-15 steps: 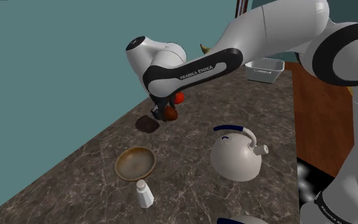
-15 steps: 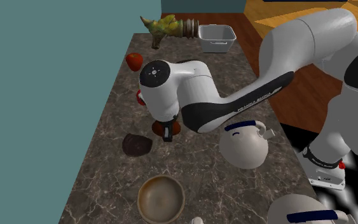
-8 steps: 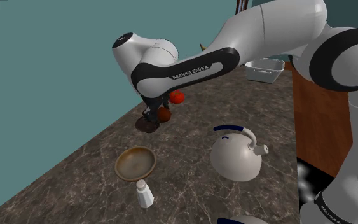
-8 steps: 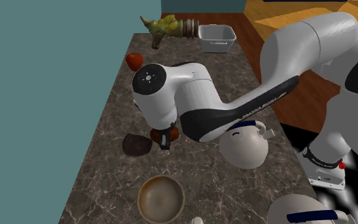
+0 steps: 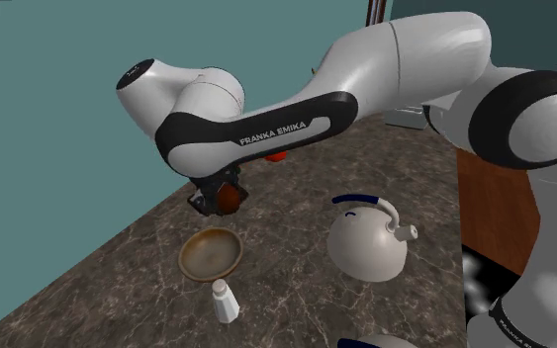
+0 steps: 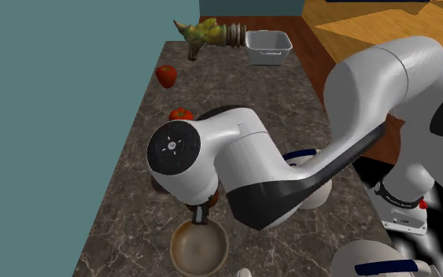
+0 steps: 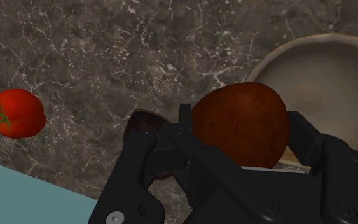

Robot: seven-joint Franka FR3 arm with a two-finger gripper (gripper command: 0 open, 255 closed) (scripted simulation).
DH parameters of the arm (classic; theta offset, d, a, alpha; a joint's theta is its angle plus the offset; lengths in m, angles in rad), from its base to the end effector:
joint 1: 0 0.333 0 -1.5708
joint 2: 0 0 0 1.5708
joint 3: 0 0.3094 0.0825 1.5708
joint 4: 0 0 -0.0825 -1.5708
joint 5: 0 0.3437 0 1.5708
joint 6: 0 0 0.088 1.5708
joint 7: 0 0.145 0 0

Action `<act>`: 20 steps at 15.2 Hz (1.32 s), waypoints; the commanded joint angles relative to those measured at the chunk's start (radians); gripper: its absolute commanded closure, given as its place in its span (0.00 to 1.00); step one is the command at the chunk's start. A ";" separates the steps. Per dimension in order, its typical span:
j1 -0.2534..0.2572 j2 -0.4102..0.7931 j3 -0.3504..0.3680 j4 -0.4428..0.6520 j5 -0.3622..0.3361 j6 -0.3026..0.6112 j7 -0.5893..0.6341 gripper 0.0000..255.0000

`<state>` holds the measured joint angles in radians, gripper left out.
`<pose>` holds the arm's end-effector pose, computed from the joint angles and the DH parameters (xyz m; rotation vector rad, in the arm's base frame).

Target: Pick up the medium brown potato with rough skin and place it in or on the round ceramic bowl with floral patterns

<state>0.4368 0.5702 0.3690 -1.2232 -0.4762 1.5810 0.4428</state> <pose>0.5292 0.3802 0.4143 2.7655 0.5233 0.0218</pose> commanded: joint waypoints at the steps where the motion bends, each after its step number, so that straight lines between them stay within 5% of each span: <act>1: 0.046 0.044 0.004 0.073 -0.008 -0.040 0.028 1.00; 4: 0.150 0.157 0.004 0.267 -0.029 -0.136 0.068 1.00; 20: 0.113 0.155 0.004 0.067 -0.032 0.046 0.129 1.00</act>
<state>0.5510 0.7267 0.3730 -1.1501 -0.5083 1.6227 0.5700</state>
